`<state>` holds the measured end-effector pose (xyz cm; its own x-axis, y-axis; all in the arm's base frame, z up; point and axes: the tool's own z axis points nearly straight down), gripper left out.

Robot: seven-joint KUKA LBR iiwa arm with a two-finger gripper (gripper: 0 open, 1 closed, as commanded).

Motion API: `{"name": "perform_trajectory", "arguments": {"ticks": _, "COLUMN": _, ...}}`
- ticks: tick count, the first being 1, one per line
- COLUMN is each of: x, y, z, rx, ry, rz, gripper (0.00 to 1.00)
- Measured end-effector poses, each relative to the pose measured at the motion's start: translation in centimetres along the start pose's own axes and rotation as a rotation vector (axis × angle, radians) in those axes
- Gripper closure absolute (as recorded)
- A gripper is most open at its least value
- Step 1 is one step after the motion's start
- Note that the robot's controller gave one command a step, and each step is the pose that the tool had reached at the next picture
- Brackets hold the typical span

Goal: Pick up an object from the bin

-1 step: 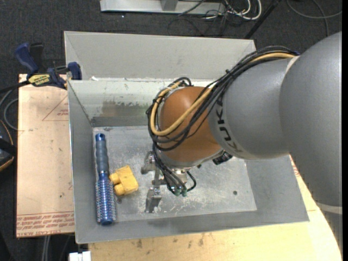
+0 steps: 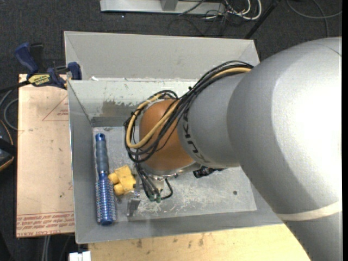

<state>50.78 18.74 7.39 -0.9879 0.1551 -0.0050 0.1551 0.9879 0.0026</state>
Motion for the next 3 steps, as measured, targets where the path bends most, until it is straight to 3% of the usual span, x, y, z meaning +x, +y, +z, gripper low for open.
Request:
{"name": "perform_trajectory", "arguments": {"ticks": 1, "x": 1.7, "y": 1.9, "z": -2.6, "rx": 0.002, "ry": 0.004, "rz": -0.443, "gripper": 0.0}}
{"name": "perform_trajectory", "arguments": {"ticks": 2, "x": 1.6, "y": 5.1, "z": -2.5, "rx": 0.009, "ry": 0.008, "rz": -0.59, "gripper": 0.0}}
{"name": "perform_trajectory", "arguments": {"ticks": 3, "x": 0.6, "y": 5.4, "z": -0.1, "rx": 0.021, "ry": 0.01, "rz": -0.738, "gripper": 0.0}}
